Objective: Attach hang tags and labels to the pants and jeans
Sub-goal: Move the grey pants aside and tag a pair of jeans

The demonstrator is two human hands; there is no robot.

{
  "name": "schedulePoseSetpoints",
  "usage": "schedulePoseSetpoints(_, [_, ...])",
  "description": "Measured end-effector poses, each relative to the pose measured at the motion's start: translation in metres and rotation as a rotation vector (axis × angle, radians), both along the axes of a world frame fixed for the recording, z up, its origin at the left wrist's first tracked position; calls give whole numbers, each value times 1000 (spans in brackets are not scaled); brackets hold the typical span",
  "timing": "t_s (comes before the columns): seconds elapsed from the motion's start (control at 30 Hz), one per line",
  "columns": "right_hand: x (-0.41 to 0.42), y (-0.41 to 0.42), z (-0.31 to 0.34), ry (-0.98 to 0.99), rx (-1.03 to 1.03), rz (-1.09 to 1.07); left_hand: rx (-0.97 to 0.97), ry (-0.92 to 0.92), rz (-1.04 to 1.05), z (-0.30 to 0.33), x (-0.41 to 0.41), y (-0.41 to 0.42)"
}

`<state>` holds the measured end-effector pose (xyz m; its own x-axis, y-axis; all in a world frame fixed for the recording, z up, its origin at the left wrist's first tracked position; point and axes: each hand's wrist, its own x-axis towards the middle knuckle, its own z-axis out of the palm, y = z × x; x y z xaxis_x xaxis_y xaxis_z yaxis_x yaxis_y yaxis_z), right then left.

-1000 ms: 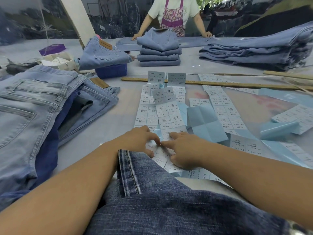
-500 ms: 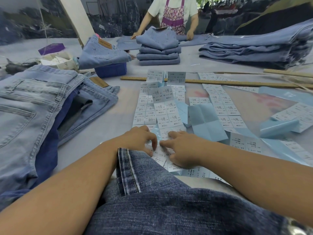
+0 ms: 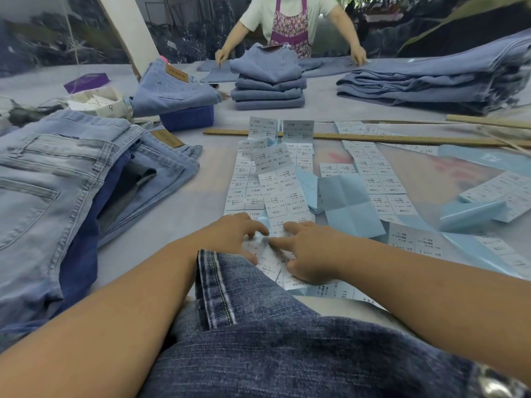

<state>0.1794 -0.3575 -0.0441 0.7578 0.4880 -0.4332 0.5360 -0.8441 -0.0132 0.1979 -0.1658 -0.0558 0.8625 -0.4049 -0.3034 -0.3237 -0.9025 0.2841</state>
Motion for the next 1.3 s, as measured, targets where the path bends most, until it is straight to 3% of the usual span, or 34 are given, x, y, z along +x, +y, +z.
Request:
schedulePoseSetpoints(0.23, [0,-1,0,9,-27,4,-78,-35,-2,-4,-5,6])
schedulePoseSetpoints(0.5, [1,-1,-2,5,-23,13,53,-96,-12,-14,1,-1])
schedulePoseSetpoints(0.63, [1,-1,-3,7,-25,20,-14,-110,6,-14,-2,7])
schedulePoseSetpoints(1.03, [3,-2,-4,1,-4,20,108,-240,-98,-2,-9,-1])
schedulePoseSetpoints(1.3, [3,-2,-5,-2,-21,35,201,-214,-83,-8,-5,-6])
